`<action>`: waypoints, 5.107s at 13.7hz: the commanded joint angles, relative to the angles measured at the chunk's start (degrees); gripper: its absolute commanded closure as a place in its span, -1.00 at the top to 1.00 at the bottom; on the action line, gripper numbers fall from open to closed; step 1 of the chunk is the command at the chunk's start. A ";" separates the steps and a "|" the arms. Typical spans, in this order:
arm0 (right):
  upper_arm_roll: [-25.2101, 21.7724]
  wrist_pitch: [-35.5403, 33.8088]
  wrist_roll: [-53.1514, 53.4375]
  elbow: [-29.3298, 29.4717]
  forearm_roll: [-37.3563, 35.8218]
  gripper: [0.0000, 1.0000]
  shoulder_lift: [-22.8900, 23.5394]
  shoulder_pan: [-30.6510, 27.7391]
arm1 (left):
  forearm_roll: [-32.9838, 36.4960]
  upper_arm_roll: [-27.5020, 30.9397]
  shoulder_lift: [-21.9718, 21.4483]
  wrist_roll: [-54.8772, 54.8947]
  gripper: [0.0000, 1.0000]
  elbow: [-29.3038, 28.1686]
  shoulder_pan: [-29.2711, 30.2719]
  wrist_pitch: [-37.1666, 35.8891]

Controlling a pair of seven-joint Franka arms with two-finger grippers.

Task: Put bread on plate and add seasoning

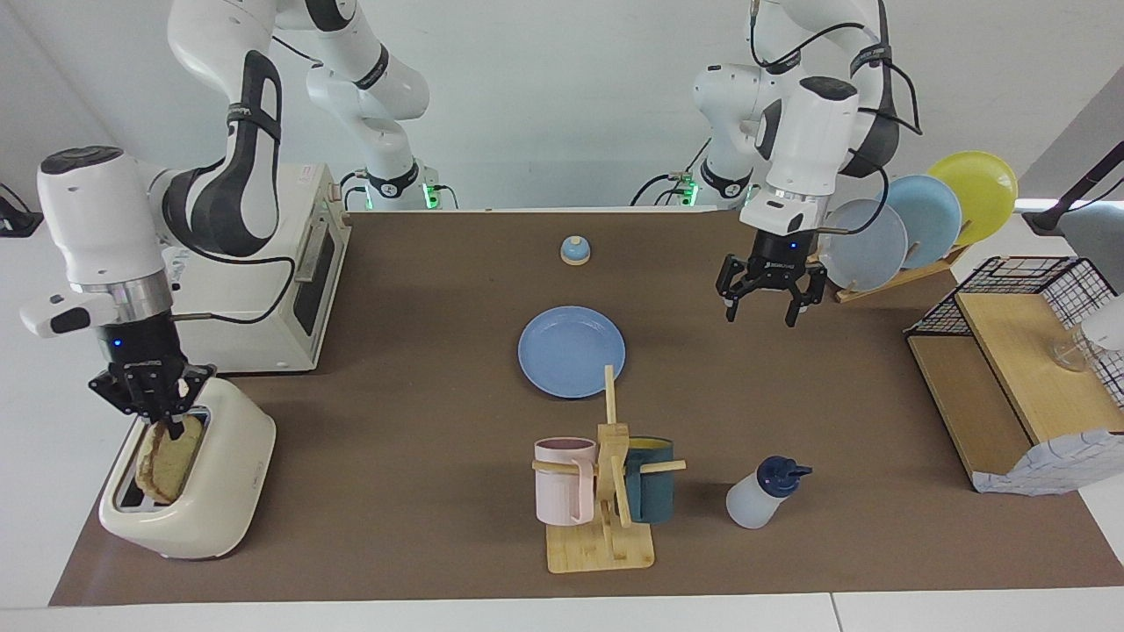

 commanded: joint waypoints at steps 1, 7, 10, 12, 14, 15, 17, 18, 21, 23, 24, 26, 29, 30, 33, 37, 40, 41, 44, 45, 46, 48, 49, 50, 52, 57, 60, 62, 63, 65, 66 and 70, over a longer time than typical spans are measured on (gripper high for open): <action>0.63 -11.63 -3.68 10.12 1.34 -1.00 2.85 -1.24 | 5.42 0.74 4.80 -6.93 1.00 -1.85 -2.84 8.57; 2.20 -31.79 -6.31 22.21 -11.83 -1.00 0.69 6.38 | 8.08 1.53 16.22 -14.25 1.00 4.10 -3.56 17.74; 2.91 -42.93 -4.66 22.12 -11.15 -1.00 -5.11 12.63 | 8.08 4.50 21.85 -14.87 1.00 9.39 -4.69 20.18; 2.91 -46.74 3.82 21.34 -1.20 -1.00 -7.23 15.10 | 7.90 13.78 25.28 -15.04 1.00 9.83 -12.12 24.92; 3.35 -45.71 12.02 18.89 4.23 -1.00 -8.11 17.81 | 7.12 29.06 31.07 -18.45 1.00 14.38 -26.08 25.99; 3.35 -45.88 13.27 16.61 4.41 -1.00 -9.42 20.79 | 6.33 33.48 34.06 -21.95 1.00 15.54 -30.32 27.39; 3.52 -39.69 18.61 6.53 5.20 -1.00 -14.07 25.45 | 6.23 35.54 36.71 -22.87 1.00 16.43 -31.33 31.77; 3.61 -33.63 24.30 0.65 6.25 -1.00 -16.18 28.70 | 6.15 35.54 37.59 -22.96 1.00 17.39 -31.07 32.41; 3.61 -21.83 30.86 -9.14 9.51 -1.00 -16.82 34.08 | 1.85 35.54 44.26 -23.40 1.00 24.67 -31.07 31.80; 3.61 -14.54 33.83 -13.10 9.51 -1.00 -15.77 38.11 | 2.28 35.63 45.42 -23.57 1.00 26.71 -28.89 31.88; 3.61 -11.72 35.85 -14.51 9.51 -1.00 -15.24 39.70 | 2.28 35.63 45.60 -23.31 1.00 27.41 -28.52 31.71; 3.61 -7.84 38.14 -16.71 9.51 -1.00 -14.01 42.17 | 2.63 35.63 45.86 -22.78 1.00 28.82 -27.21 30.58; 3.61 -2.65 40.53 -17.95 9.51 -1.00 -11.90 43.76 | 2.72 35.19 46.74 -22.69 1.00 31.46 -26.14 27.93; 3.61 -2.55 40.61 -18.04 9.51 -1.00 -11.20 43.85 | 2.72 35.10 46.74 -22.69 1.00 31.46 -26.14 27.93; 3.61 2.44 40.27 -18.83 9.51 -1.00 -9.35 43.67 | 2.63 34.23 46.65 -19.29 1.00 31.28 -26.14 27.06; 3.61 4.92 40.96 -20.15 9.78 -1.00 -9.35 43.23 | 2.54 32.65 46.48 -18.56 1.00 31.63 -25.44 24.86; 3.61 6.58 41.23 -20.41 9.95 -1.00 -9.35 43.14 | 2.45 28.44 46.13 -18.48 1.00 32.95 -21.24 23.37; 3.61 7.99 42.01 -21.37 9.95 -1.00 -9.35 43.14 | 2.37 27.73 46.04 -18.56 1.00 33.30 -20.96 23.01; 3.61 8.79 43.95 -22.96 10.04 -1.00 -9.87 43.41 | 2.19 27.54 46.04 -18.56 1.00 33.39 -20.96 23.01; 3.61 9.57 43.87 -23.92 9.95 -1.00 -10.05 43.41 | 2.02 27.46 46.04 -18.74 0.88 33.48 -20.87 23.10; 3.61 9.84 43.87 -24.63 10.04 -1.00 -10.31 43.32 | 2.01 27.46 46.04 -18.56 0.74 33.83 -20.52 23.10; 3.61 9.85 43.43 -26.03 10.04 -1.00 -10.75 42.80 | 2.10 27.46 46.13 -18.47 -0.20 33.92 -20.17 23.10; 3.61 9.85 43.25 -27.00 10.04 -1.00 -11.27 41.84 | 2.10 27.46 46.13 -18.47 -0.96 33.83 -20.17 23.27; 3.61 9.93 43.25 -27.96 10.04 -1.00 -11.54 41.56 | 2.10 27.11 46.04 -18.47 -1.00 33.92 -19.38 23.36; 3.61 9.93 43.60 -29.72 10.04 -1.00 -12.24 41.47 | 2.19 24.48 46.04 -18.47 -1.00 34.27 -16.75 23.80; 3.61 9.85 43.25 -31.40 9.95 -0.72 -13.04 39.98 | 2.10 23.07 42.10 -18.48 -1.00 36.63 -15.87 12.97; 3.61 9.58 43.08 -31.23 9.95 1.00 -13.04 40.15 | 2.01 16.66 39.90 -10.25 -1.00 44.10 -11.21 -4.01; 3.53 8.10 43.51 -30.53 9.95 1.00 -12.95 39.80 | 1.93 16.38 35.87 -0.77 -1.00 44.03 -11.03 -12.02; 3.53 7.04 43.52 -29.48 9.95 1.00 -12.77 39.72 | 1.93 16.12 33.23 6.50 -1.00 43.94 -11.29 -17.02; 3.53 6.59 43.43 -27.72 9.95 1.00 -12.16 38.84 | 1.75 16.12 28.23 19.53 -1.00 43.42 -11.90 -24.33; 3.53 6.68 42.99 -27.19 9.87 1.00 -11.98 38.92 | 1.75 15.68 26.11 24.45 -1.00 43.41 -12.17 -29.15; 3.53 -6.61 41.49 -17.56 9.95 1.00 -11.20 37.78 | 1.22 14.71 15.22 43.73 -1.00 39.65 -15.06 -45.00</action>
